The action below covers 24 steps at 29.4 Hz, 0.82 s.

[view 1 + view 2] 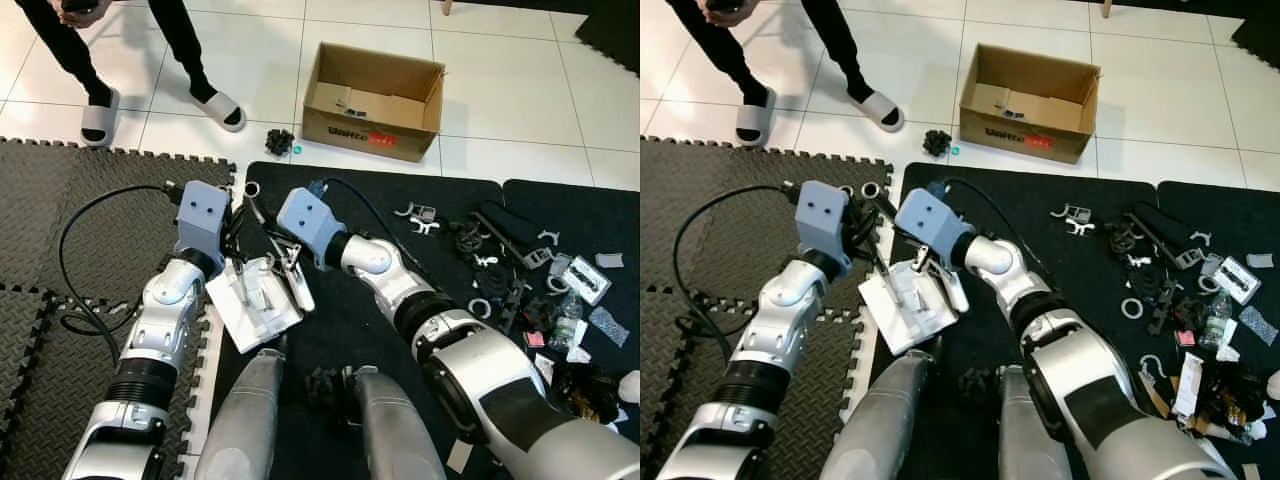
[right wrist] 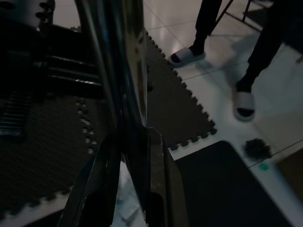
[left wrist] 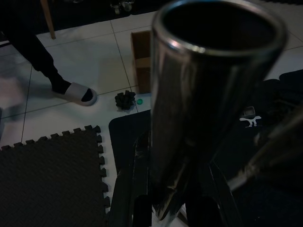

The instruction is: Sweep floor

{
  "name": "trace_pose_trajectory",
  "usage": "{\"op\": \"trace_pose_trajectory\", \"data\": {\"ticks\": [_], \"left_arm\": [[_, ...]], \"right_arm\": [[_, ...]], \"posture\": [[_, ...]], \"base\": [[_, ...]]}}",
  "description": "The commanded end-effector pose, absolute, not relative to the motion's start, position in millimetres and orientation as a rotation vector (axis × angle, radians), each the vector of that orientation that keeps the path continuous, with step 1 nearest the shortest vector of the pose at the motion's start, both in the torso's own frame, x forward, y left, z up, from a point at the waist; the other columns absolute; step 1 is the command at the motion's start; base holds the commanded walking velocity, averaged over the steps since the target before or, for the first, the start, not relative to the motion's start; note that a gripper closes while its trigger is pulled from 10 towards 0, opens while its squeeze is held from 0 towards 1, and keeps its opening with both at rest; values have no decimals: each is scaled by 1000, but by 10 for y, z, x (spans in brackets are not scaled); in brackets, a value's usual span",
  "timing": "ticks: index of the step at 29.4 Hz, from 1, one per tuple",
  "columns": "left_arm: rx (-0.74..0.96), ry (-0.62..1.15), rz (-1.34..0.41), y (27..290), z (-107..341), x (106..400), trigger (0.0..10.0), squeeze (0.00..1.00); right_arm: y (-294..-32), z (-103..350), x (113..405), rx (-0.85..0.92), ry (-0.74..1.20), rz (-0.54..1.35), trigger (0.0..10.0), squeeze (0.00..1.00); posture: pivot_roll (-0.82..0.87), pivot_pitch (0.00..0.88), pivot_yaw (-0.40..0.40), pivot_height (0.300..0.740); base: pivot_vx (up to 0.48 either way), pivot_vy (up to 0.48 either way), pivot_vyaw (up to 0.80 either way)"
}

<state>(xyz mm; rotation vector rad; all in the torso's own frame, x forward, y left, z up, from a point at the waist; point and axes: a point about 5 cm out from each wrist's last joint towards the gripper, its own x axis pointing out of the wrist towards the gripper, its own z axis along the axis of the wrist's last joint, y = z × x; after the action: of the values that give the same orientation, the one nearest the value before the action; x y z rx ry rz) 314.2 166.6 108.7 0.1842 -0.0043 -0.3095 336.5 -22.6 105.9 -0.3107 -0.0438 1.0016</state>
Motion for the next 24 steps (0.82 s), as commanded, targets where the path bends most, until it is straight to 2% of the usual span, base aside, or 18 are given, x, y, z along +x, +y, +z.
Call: {"op": "trace_pose_trajectory", "data": {"ticks": [1, 5, 8, 13, 15, 18, 24], "left_arm": [[174, 19, -311, 1660, 1017, 3099, 10000, 0], [174, 19, -311, 1657, 1018, 3101, 10000, 0], [174, 19, -312, 1656, 1018, 3103, 10000, 0], [175, 22, -312, 1657, 1011, 3105, 10000, 0], [175, 22, -312, 1657, 1011, 3105, 10000, 0], [174, 21, -314, 1641, 1014, 3115, 10000, 0], [173, 19, -316, 1634, 1015, 3120, 10000, 0]], "right_arm": [[-209, 943, 3292, -204, 22, 1031, 10000, 0], [-203, 923, 3276, -167, 42, 1046, 10000, 0], [-174, 908, 3238, -66, 77, 1113, 10000, 0], [-54, 1021, 3146, 165, 90, 1338, 10000, 0], [-54, 1021, 3146, 165, 90, 1338, 10000, 0], [-6, 1100, 3087, 250, 81, 1441, 10000, 0], [47, 1196, 3026, 200, 17, 1506, 10000, 0]], "posture": [[111, 329, -32, 740], [111, 329, -32, 740], [111, 328, -31, 740], [105, 326, -31, 740], [105, 326, -31, 740], [101, 325, -32, 740], [95, 321, -33, 740]], "base": [[0, 0, 0], [0, 0, 0], [0, 0, 0], [0, 0, 0], [0, 0, 0], [0, 0, 0], [0, 0, 0]]}}
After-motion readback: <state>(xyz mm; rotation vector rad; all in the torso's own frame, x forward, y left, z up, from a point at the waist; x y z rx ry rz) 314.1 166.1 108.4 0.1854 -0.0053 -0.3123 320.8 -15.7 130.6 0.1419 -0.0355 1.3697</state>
